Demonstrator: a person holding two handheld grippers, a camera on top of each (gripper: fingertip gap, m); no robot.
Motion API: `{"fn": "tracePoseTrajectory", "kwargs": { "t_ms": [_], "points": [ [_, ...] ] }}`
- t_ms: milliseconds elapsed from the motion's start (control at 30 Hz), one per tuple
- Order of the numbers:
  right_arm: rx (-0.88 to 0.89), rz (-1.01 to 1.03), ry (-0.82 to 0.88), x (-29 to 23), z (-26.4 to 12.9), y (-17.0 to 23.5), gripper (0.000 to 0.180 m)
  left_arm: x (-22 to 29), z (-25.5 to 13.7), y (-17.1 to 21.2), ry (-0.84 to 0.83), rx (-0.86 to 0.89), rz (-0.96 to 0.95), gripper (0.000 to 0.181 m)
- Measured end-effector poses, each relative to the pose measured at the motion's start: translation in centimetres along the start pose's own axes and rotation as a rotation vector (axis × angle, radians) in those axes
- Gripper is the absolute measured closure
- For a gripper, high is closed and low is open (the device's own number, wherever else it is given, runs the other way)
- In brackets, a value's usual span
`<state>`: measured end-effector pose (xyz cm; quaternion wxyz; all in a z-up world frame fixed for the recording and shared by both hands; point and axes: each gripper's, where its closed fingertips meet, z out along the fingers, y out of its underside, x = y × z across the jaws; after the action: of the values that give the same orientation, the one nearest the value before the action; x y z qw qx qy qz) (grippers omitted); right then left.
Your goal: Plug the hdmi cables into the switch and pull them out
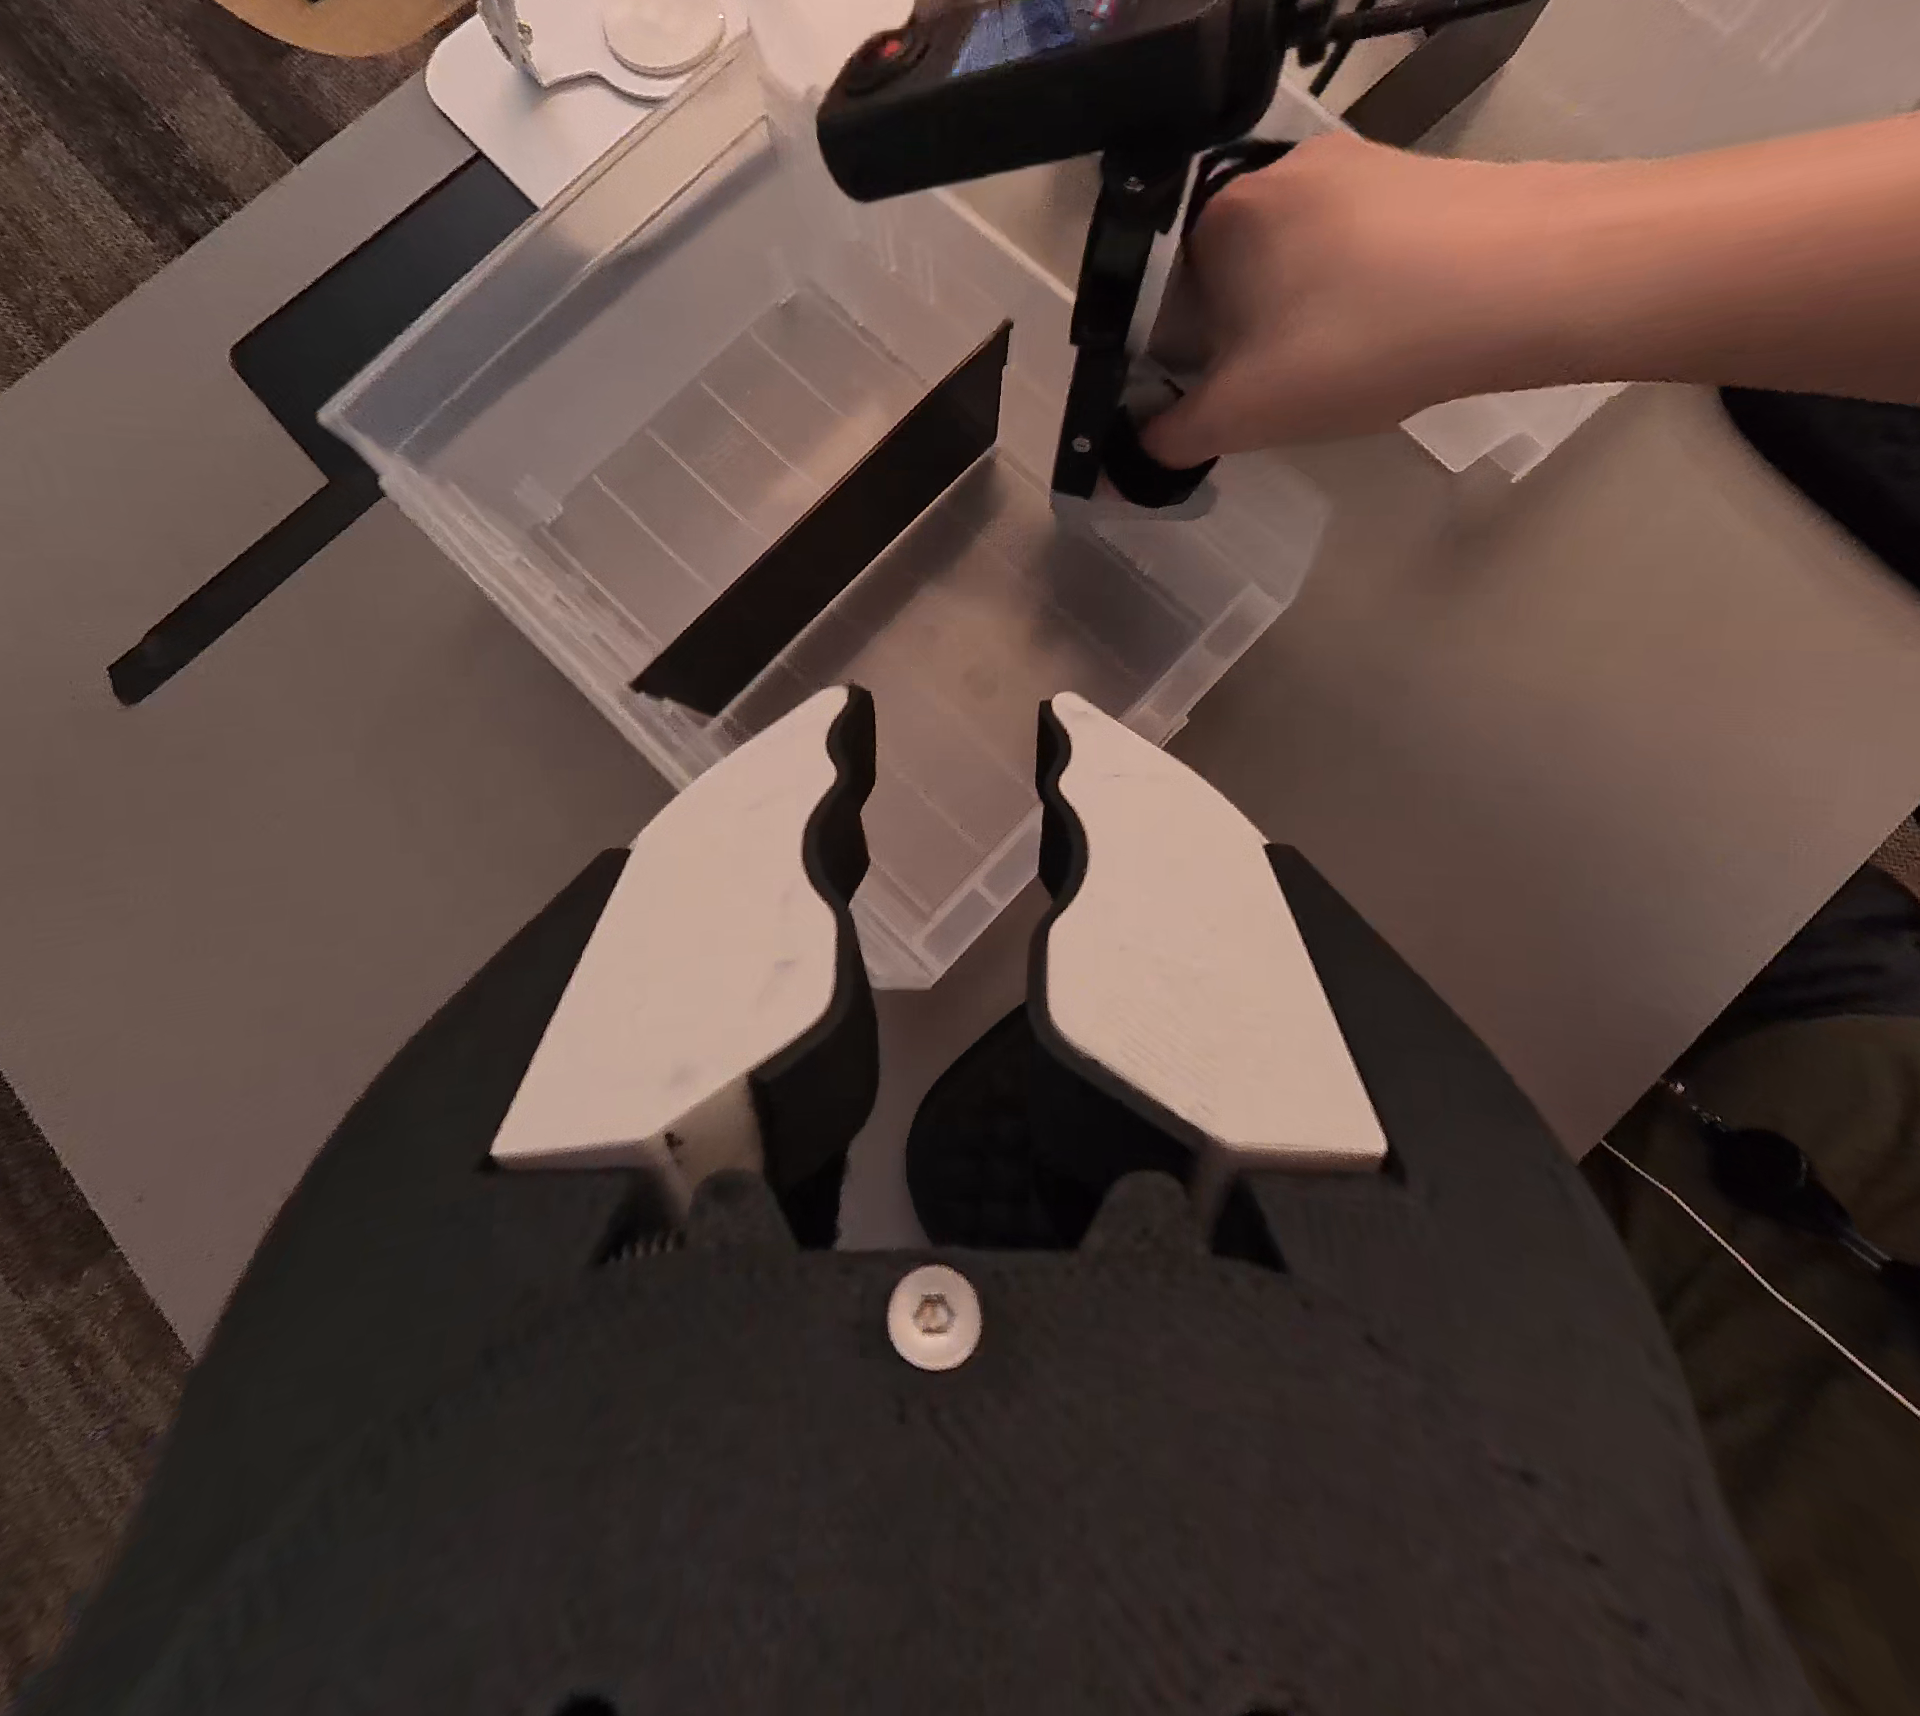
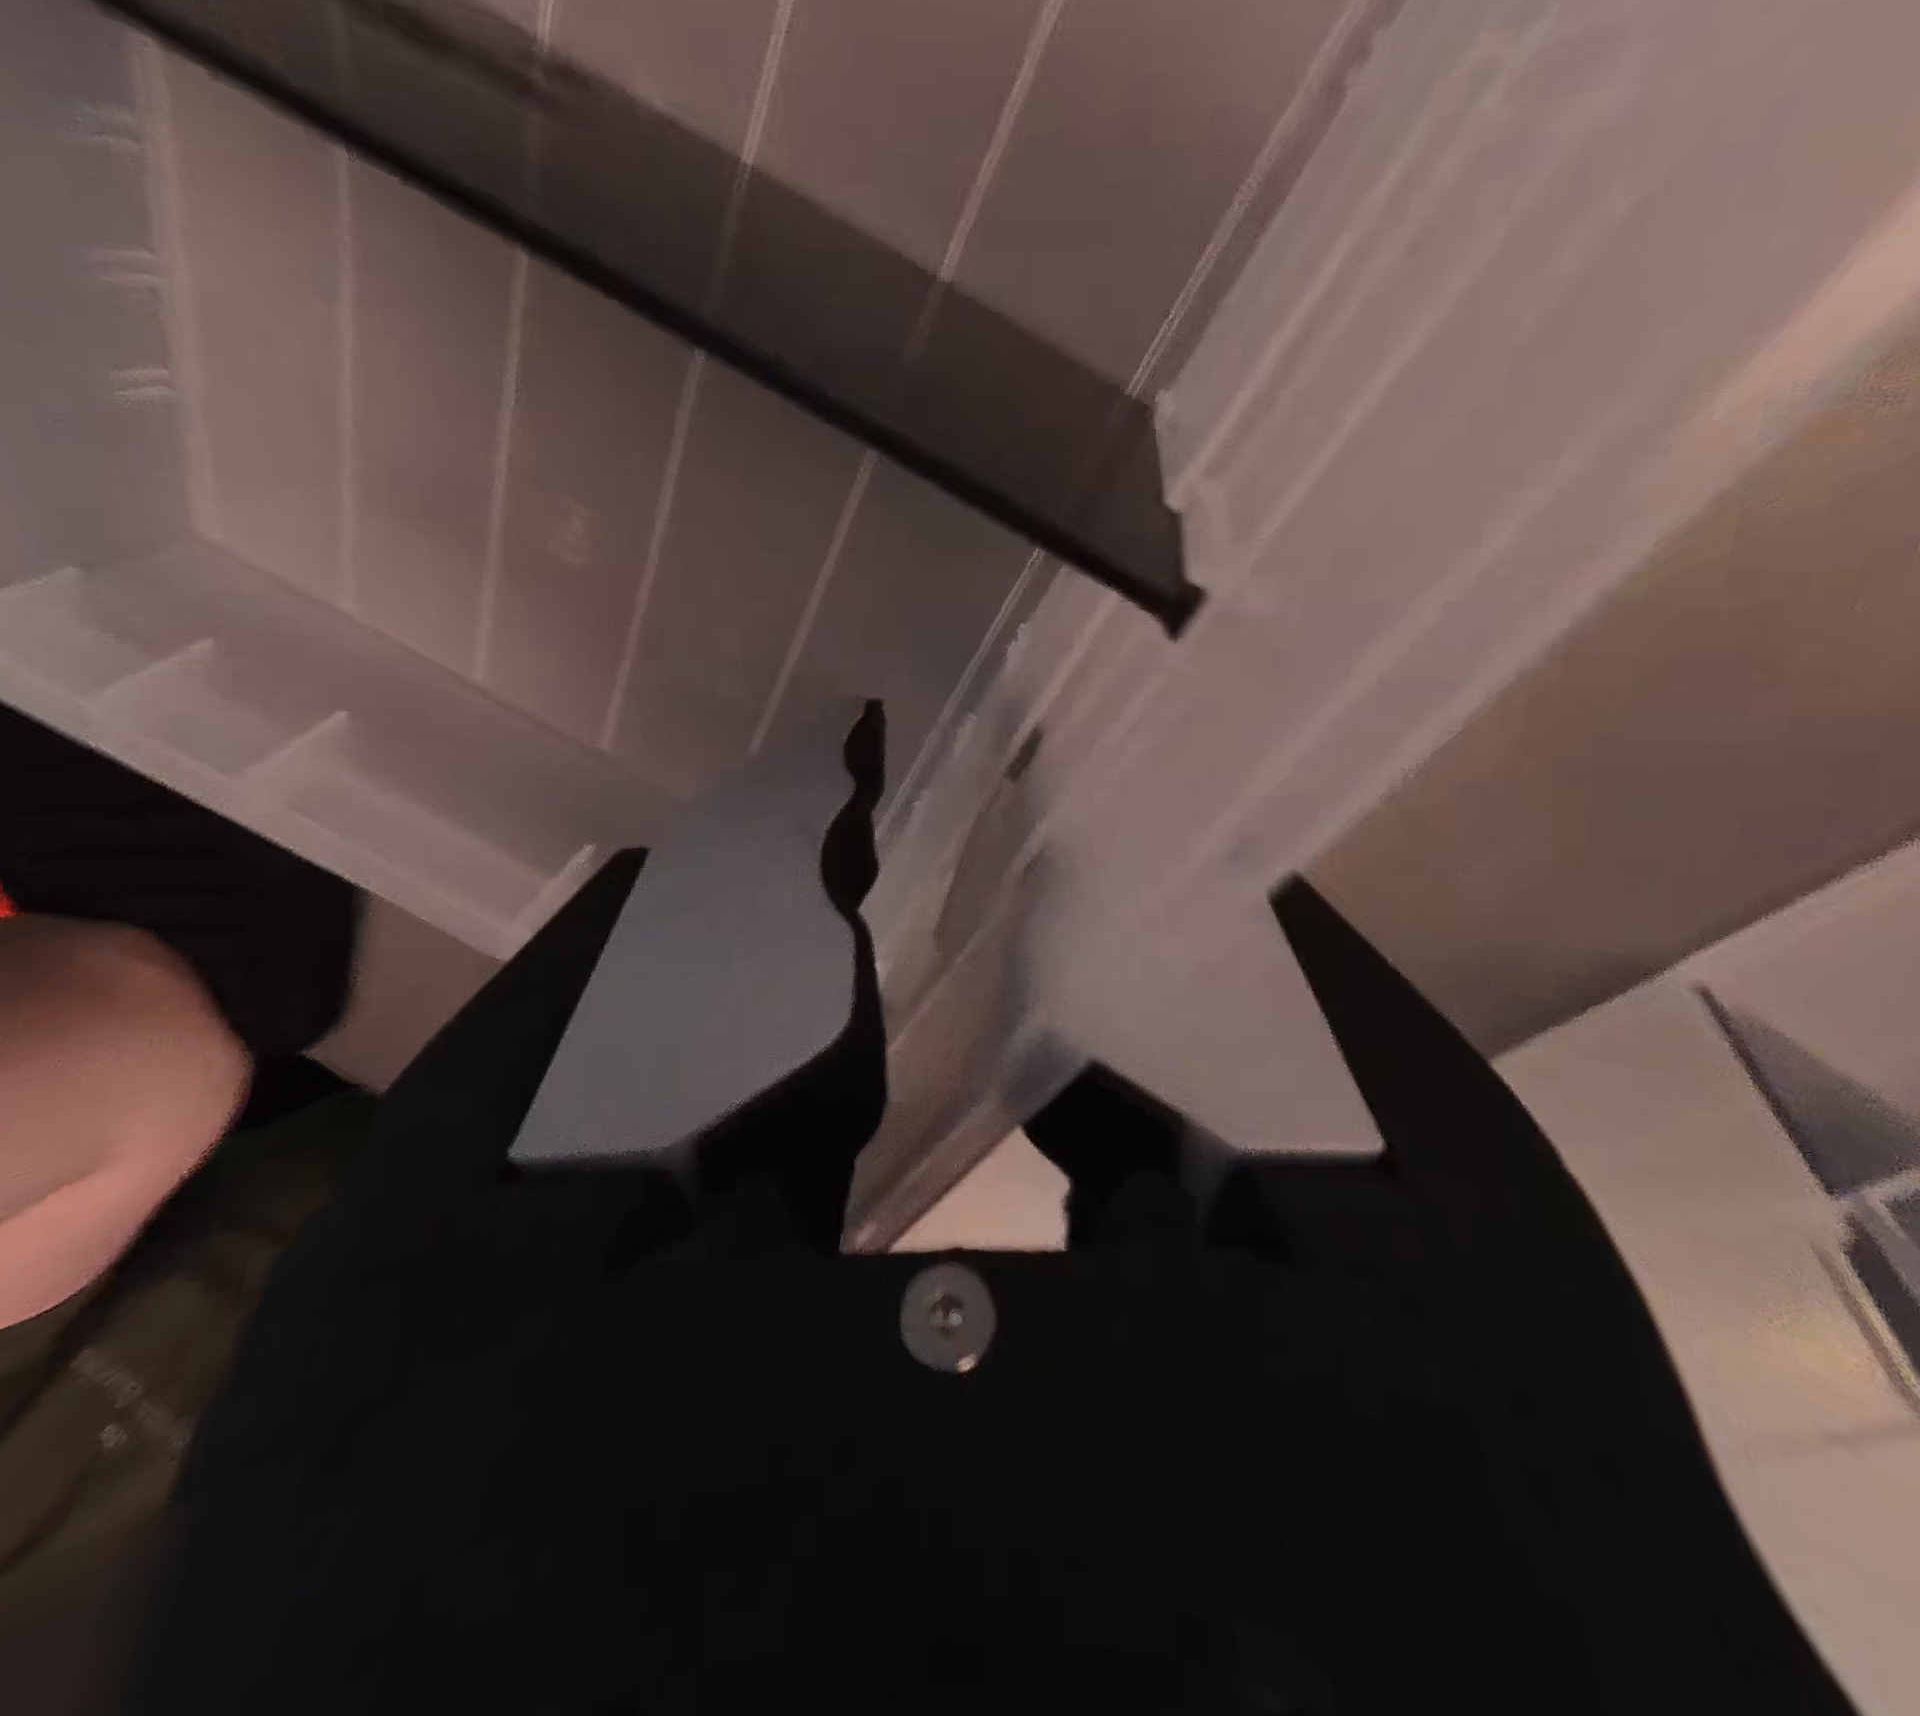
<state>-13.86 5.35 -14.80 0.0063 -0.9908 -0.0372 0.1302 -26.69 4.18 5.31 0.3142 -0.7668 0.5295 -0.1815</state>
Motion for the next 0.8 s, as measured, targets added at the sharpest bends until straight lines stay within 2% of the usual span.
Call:
{"fn": "tracePoseTrajectory", "kwargs": {
  "t_ms": [67,133,200,300,400,467,533,600,700,800],
  "points": [
    [-0.027,0.02,-0.025,-0.3,0.1,-0.4,0.165,-0.1,-0.5,-0.5,-0.008,0.036,-0.009,0.153],
    [-0.056,-0.034,0.026,-0.2,0.2,-0.7,0.173,0.0,-1.5,-1.4,-0.019,0.103,-0.024,0.155],
    [-0.091,-0.071,0.006,-1.2,0.1,-1.0,0.175,0.3,-3.2,-2.9,-0.045,0.211,-0.04,0.156],
    [-0.151,-0.101,-0.073,-4.2,-1.2,-1.5,0.176,2.2,-7.4,-5.6,-0.067,0.453,-0.041,0.155],
    [-0.107,-0.16,-0.088,-7.0,-5.3,-3.2,0.176,4.6,-12.9,-7.7,-0.09,0.762,-0.043,0.149],
    [-0.03,-0.228,-0.063,-8.1,-10.4,-4.6,0.176,6.4,-16.1,-8.2,-0.093,0.919,-0.025,0.137],
    [0.073,-0.272,-0.031,-8.5,-17.2,-5.4,0.176,8.6,-18.2,-8.3,-0.051,1.026,0.026,0.13],
    [0.186,-0.253,-0.011,-7.7,-24.9,-5.2,0.175,10.8,-18.7,-8.1,0.03,1.042,0.079,0.131],
    [0.354,-0.177,0.04,-4.0,-36.0,-2.4,0.175,13.5,-15.7,-7.9,0.204,0.893,0.141,0.115],
    [0.494,-0.041,0.107,2.2,-44.3,2.9,0.175,14.3,-9.7,-8.9,0.291,0.689,0.147,0.102]
  ]
}}
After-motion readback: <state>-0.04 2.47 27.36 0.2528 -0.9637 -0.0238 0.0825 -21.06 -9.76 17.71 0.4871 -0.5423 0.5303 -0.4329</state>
